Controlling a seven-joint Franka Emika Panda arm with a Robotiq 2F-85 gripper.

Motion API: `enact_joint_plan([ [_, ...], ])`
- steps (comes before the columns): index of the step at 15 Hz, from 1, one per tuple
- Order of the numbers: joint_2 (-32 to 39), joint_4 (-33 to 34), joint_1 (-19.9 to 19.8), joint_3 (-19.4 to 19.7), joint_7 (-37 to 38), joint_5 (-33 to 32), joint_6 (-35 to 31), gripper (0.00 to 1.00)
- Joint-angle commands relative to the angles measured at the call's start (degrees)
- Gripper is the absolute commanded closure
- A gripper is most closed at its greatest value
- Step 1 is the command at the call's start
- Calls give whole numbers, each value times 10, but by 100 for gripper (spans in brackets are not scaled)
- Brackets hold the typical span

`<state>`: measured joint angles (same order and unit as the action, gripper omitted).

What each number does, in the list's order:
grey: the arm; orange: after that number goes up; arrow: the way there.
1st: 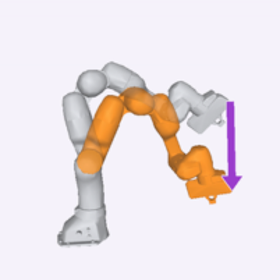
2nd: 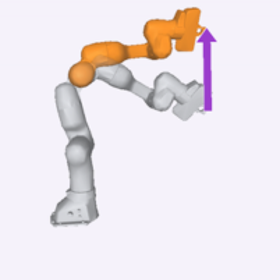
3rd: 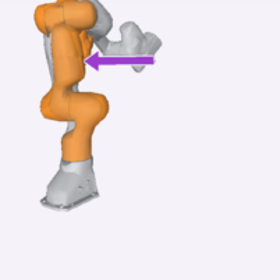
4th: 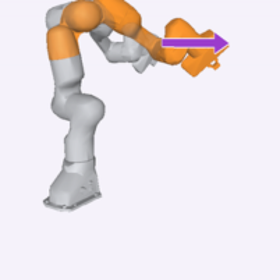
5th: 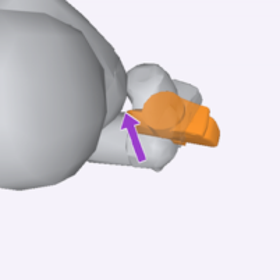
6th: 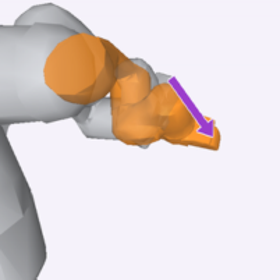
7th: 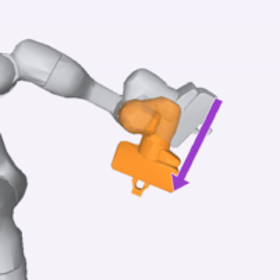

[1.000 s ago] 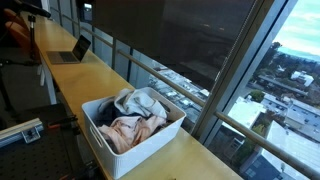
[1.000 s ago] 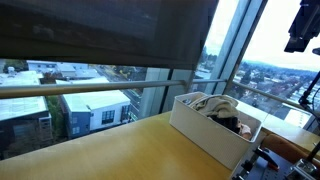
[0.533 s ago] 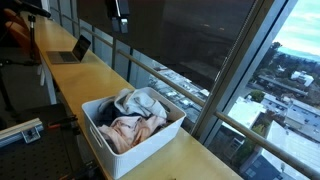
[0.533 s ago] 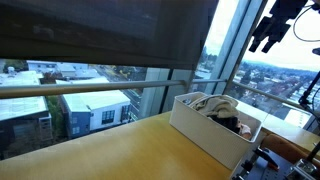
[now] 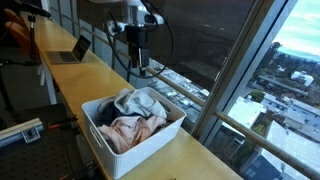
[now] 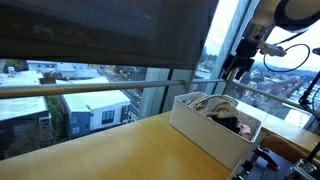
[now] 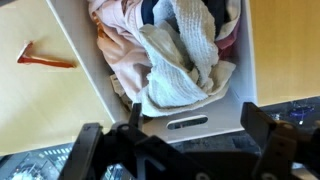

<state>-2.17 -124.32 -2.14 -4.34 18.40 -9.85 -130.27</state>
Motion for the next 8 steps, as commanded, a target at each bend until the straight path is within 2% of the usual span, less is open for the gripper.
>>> enact_joint_plan([
  [1,41,-4,10,15,2,18,-26,0],
  [8,115,-45,5,38,-10,49,-88,0],
])
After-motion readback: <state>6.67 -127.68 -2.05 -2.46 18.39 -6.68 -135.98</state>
